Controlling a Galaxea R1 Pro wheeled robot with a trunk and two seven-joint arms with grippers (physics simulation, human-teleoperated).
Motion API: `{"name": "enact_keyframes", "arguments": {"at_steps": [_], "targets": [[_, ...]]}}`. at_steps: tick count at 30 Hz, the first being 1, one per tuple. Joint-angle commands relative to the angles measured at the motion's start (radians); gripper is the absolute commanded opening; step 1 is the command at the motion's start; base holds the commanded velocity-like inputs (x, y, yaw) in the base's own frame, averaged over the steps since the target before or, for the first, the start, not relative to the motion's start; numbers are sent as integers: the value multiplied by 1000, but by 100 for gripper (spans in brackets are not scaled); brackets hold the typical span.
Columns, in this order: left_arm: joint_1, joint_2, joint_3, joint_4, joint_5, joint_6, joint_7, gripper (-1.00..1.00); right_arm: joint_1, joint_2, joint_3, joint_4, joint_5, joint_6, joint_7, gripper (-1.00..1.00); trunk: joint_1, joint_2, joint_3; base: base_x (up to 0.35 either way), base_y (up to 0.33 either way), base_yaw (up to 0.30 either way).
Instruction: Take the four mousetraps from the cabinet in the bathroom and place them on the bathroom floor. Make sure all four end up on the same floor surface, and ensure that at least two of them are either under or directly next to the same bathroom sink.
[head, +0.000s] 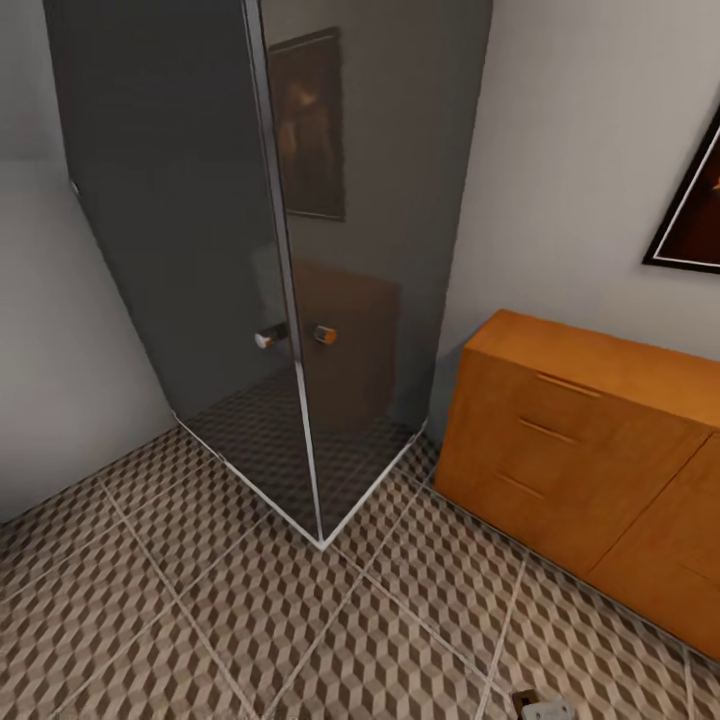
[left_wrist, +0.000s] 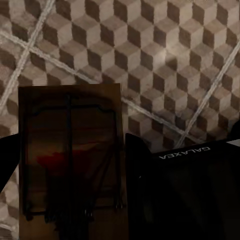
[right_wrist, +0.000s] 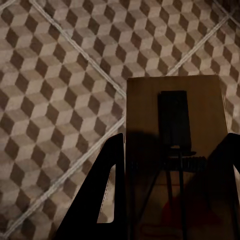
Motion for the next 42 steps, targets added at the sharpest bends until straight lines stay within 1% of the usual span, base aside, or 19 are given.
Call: {"name": "enact_keyframes", "arguments": {"at_steps": [1,42], "targets": [[-2,0,-8,-3,3,-5,10,-100,0,-1,8,-3,-5,-1,-6,-100,0,-1,-1,0,0,286],[-2,4,-8,-3,3,-5,12,-100,0,-1,8,-3,-6,-2,-6,-100,0,-1,-1,0,0,286]]}}
